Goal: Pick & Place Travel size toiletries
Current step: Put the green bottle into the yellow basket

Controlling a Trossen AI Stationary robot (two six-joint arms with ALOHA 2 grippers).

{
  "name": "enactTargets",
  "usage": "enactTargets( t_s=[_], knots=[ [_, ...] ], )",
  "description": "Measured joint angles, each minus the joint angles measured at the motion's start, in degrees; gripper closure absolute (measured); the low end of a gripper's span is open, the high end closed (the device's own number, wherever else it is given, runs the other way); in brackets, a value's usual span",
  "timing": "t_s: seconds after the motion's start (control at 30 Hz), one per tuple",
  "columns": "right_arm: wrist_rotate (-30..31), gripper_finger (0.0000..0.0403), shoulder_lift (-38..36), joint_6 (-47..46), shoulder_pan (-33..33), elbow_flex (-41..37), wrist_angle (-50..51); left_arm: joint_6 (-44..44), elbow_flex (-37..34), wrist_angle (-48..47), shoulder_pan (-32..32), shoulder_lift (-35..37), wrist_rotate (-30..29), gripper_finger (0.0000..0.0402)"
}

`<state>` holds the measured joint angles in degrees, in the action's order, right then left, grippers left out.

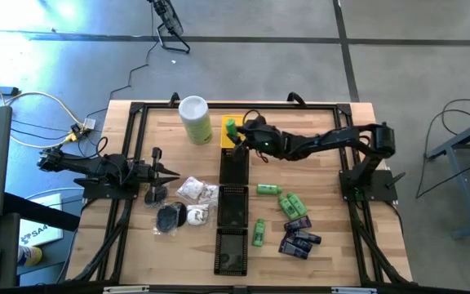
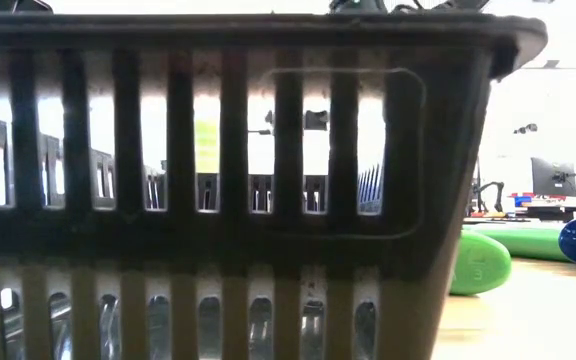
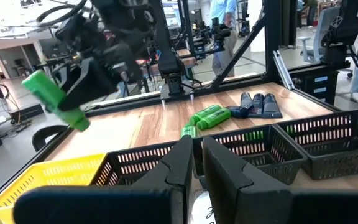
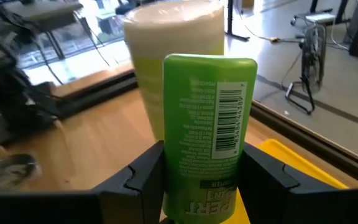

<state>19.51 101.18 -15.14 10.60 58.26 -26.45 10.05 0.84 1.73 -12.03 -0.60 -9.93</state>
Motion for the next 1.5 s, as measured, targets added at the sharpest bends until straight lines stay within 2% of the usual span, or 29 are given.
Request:
enactTargets(
  t_s=[0.17,0.4,0.87,1.2,1.5],
  knots=[
    [0.0,0.0244,2.7,-0.3,1.6,0.7,0.7,-0.1,0.0,0.0,0.0,0.0,0.0,0.0368],
    [0.4,0.0244,3.5,-2.8,3.1,0.7,7.3,-0.1,0.0,0.0,0.0,0.0,0.0,0.0368],
    [-2.0,0.0243,3.7,-1.1,5.7,0.7,8.7,0.1,0.0,0.0,0.0,0.0,0.0,0.0368],
    [-4.5,0.0244,9.1,-0.9,5.7,0.6,4.8,0.0,0.0,0.0,0.0,0.0,0.0,0.0368],
    [-4.5,0.0236,9.3,0.4,5.7,0.6,4.8,0.0,0.0,0.0,0.0,0.0,0.0,0.0368]
  ],
)
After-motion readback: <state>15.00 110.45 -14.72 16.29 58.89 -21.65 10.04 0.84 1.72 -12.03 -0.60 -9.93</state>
